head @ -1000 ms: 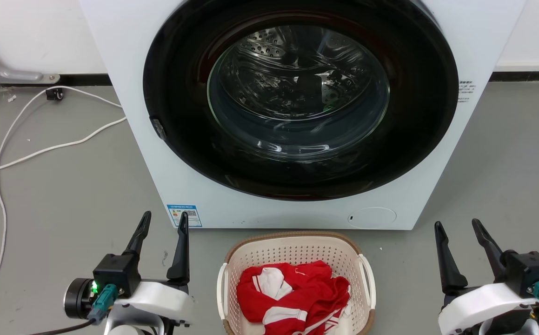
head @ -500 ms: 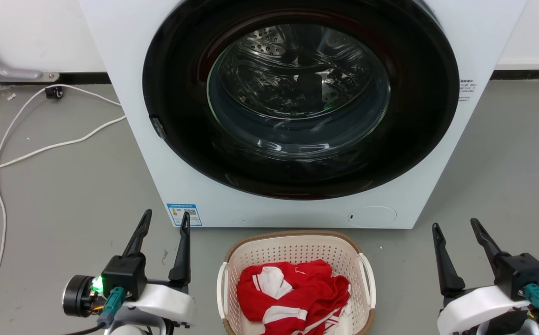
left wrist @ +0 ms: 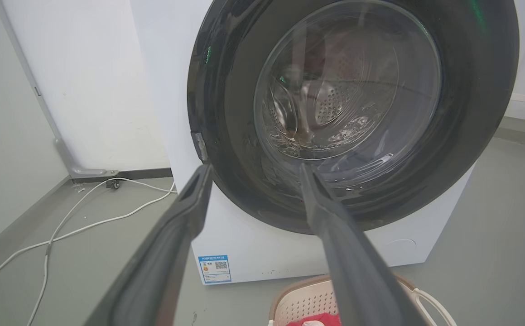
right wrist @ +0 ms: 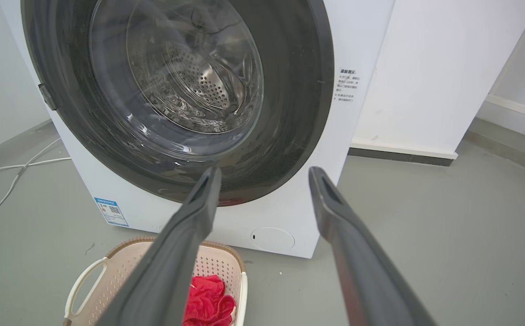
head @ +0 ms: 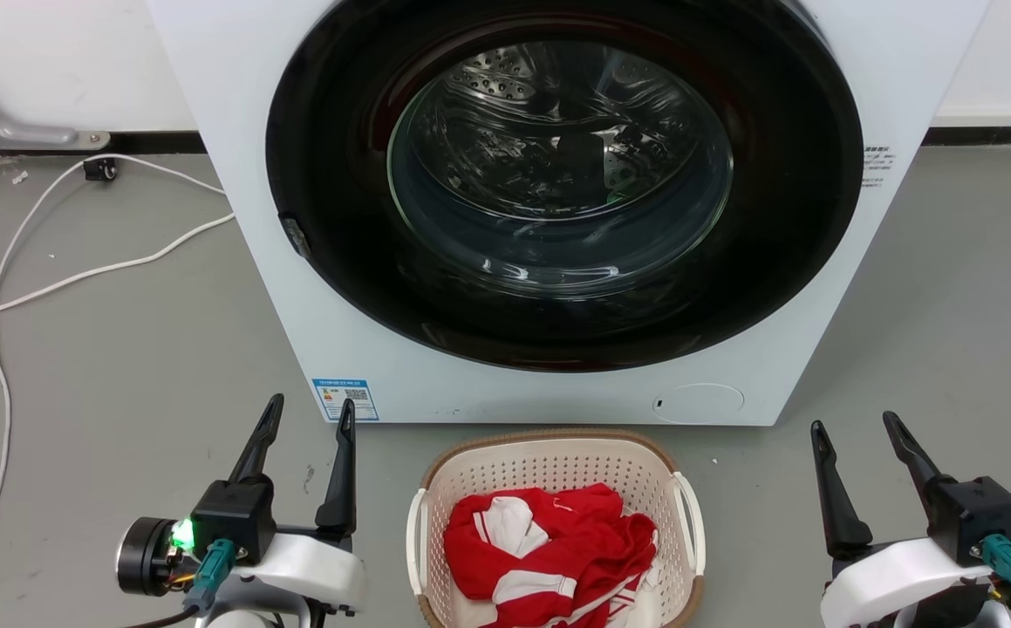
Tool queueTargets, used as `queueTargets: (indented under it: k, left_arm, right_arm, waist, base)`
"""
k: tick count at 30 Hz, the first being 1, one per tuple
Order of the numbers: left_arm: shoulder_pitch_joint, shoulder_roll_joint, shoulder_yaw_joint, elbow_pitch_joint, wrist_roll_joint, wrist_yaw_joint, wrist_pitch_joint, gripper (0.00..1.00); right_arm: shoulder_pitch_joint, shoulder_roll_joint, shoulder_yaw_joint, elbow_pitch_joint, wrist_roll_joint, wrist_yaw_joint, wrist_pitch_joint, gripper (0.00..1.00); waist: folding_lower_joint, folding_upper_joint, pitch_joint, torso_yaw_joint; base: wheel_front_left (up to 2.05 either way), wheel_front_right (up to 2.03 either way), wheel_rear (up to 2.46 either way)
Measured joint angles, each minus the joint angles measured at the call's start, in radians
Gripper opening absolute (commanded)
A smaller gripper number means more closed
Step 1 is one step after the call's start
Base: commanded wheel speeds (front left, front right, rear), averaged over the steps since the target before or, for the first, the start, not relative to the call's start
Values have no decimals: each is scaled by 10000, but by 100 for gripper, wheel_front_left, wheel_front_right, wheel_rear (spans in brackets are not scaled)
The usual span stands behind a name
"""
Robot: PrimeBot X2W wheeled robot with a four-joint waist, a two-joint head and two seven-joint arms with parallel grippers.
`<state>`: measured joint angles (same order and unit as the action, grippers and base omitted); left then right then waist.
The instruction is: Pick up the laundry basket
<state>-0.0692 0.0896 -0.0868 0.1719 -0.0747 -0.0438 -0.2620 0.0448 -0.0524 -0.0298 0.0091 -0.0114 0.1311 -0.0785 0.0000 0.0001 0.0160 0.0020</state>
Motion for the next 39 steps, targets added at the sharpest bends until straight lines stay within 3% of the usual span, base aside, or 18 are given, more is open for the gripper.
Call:
queueTargets:
  k: [18, 30, 39]
  left_arm:
    - [-413, -54, 230, 571, -284, -151, -10, 100]
    - [-2336, 58, 291, 3239, -1220, -600, 462, 100]
    - [-4341, 477, 86, 5522, -2217, -840, 1279, 100]
  right_arm:
    - [-363, 0, -148, 562, 267, 0, 194, 100]
    - [-2023, 6, -128, 2508, 280, 0, 1131, 100]
    - [-3747, 12, 259, 4213, 309, 0, 1856, 100]
  waist:
    - [0, 0, 518, -62]
    - [0, 0, 1986, -100]
    - [1, 0, 3400, -101]
  base:
    - [0, 0, 0]
    - [0, 0, 0]
    - [0, 0, 0]
